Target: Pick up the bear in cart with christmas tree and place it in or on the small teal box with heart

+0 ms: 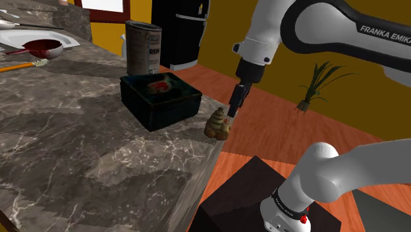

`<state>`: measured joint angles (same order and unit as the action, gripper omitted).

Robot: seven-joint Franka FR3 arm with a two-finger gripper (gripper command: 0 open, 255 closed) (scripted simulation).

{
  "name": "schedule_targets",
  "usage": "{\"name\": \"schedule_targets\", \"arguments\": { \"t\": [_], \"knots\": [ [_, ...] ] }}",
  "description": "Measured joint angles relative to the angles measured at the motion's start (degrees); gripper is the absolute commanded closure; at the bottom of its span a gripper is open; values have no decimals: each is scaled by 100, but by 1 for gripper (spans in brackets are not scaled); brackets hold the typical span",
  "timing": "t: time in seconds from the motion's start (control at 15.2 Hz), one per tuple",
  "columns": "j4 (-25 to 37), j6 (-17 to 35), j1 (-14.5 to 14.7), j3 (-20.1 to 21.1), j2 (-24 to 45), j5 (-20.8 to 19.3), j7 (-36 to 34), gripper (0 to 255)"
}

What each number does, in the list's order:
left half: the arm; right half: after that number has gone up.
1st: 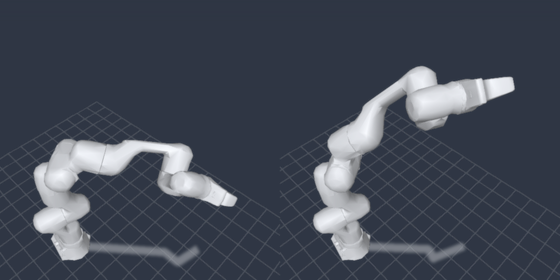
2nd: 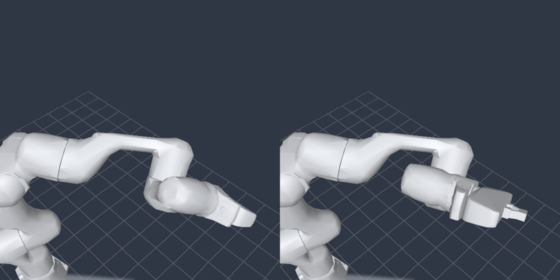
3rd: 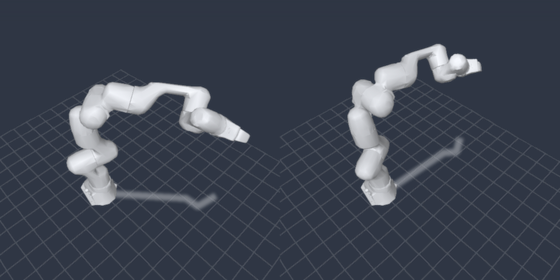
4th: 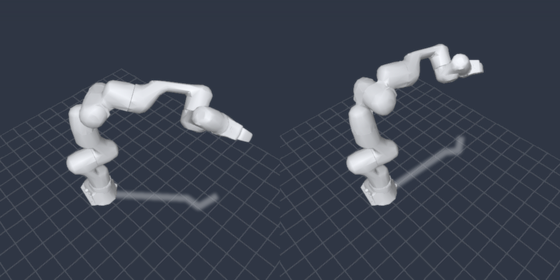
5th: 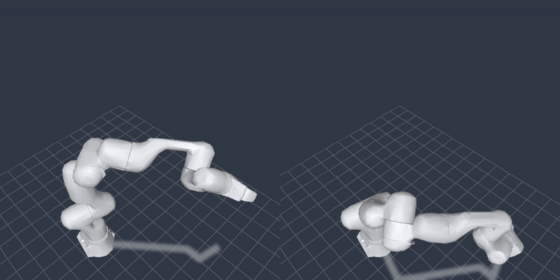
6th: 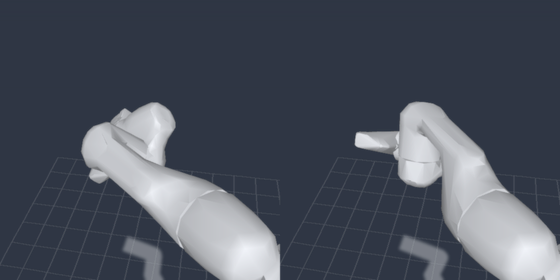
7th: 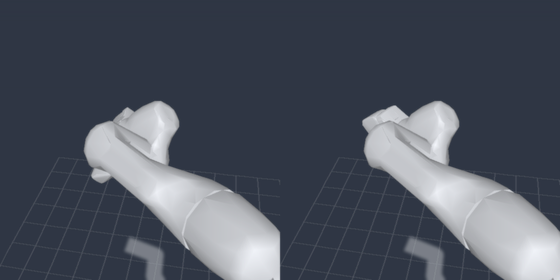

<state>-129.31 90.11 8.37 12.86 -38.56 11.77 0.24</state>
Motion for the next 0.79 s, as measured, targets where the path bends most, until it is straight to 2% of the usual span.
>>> {"name": "schedule_targets", "arguments": {
  "t": [0.33,0.79],
  "knots": [
    [420,-139,238,342,347,490,-381,0],
    [-65,260,304,456,266,625,-378,0]
  ]
}}
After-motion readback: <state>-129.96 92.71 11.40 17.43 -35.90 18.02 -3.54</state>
